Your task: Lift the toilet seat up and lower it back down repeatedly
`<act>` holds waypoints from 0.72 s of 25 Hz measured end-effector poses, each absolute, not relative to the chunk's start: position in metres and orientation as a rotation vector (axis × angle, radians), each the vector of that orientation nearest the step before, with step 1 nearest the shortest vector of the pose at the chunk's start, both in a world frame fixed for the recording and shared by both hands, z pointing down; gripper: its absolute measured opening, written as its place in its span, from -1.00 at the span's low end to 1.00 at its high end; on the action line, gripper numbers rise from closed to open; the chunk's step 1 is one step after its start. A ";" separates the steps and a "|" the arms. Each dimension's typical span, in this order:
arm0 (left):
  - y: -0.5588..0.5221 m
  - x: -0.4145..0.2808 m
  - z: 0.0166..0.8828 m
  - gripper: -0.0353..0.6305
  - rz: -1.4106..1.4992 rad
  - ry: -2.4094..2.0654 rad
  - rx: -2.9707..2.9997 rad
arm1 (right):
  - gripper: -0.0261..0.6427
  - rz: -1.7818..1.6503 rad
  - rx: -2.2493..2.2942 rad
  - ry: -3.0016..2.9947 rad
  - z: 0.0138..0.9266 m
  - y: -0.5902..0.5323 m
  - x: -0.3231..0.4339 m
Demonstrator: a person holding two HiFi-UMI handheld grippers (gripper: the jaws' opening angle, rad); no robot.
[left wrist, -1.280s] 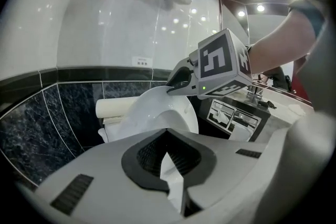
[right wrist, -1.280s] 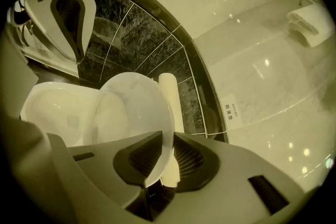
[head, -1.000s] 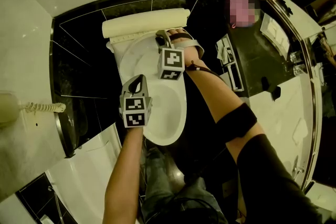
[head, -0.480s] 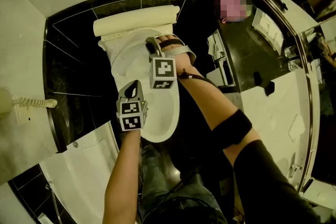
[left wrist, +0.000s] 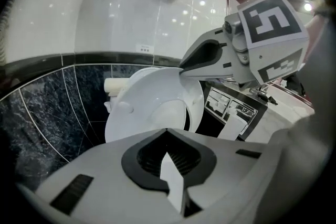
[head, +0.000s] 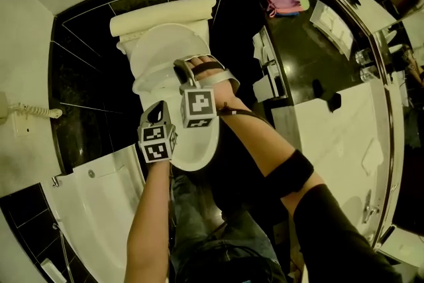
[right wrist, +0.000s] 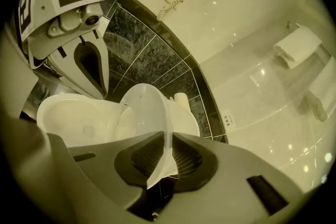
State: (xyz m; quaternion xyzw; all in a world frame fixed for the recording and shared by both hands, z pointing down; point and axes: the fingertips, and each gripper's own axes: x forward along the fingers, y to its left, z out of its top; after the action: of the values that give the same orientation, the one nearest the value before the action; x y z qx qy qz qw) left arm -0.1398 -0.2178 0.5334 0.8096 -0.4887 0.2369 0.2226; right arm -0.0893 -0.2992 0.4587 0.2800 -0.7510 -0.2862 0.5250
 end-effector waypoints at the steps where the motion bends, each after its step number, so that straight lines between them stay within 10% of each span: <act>1: -0.213 -0.140 0.534 -0.93 0.662 -1.354 2.230 | -0.72 -0.686 0.664 -1.804 0.459 -0.291 -0.089; 18: -0.126 -0.128 0.542 -0.93 0.655 -1.416 2.178 | -0.69 -0.666 0.569 -1.870 0.497 -0.140 -0.094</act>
State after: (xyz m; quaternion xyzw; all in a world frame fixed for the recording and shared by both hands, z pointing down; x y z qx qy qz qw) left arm -0.1276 -0.1262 0.5417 0.7913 -0.5145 0.2379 0.2292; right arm -0.0943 -0.1403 0.4965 0.2365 -0.7775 -0.2769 0.5127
